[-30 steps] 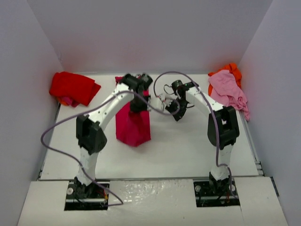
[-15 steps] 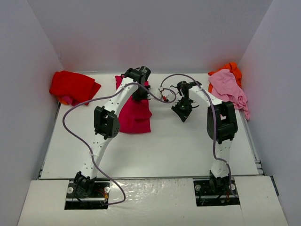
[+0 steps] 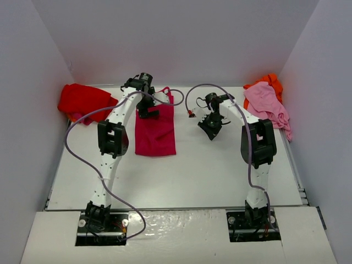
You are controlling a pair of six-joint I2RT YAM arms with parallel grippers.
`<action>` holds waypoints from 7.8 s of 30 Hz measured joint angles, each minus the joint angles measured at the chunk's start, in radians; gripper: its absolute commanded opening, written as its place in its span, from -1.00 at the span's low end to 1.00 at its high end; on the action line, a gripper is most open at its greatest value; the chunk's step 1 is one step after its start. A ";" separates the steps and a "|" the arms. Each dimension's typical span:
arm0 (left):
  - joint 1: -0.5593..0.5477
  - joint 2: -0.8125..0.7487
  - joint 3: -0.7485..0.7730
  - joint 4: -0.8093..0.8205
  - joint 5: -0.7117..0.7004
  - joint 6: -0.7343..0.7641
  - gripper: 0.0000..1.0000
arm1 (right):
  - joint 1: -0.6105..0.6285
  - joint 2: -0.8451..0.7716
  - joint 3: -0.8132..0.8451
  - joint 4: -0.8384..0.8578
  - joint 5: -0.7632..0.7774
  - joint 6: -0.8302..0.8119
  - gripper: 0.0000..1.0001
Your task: Fold and stack the t-shirts
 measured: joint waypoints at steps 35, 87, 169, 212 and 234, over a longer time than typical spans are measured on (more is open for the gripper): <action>-0.021 -0.123 -0.092 -0.161 0.182 0.010 0.15 | -0.025 -0.064 0.036 0.011 -0.021 0.031 -1.00; 0.094 -0.027 -0.019 -0.095 0.156 0.071 -1.00 | -0.133 0.002 0.060 0.101 0.088 0.129 -1.00; -0.083 0.119 0.077 -0.052 0.104 0.137 -0.98 | -0.220 0.040 0.042 0.235 0.368 0.214 -1.00; 0.183 -0.472 -0.835 0.296 0.306 -0.331 -0.29 | 0.197 0.452 0.671 0.158 -0.102 0.163 -0.44; 0.192 -0.607 -1.027 0.371 0.444 -0.361 -0.73 | 0.293 0.460 0.709 0.131 -0.144 0.144 -0.78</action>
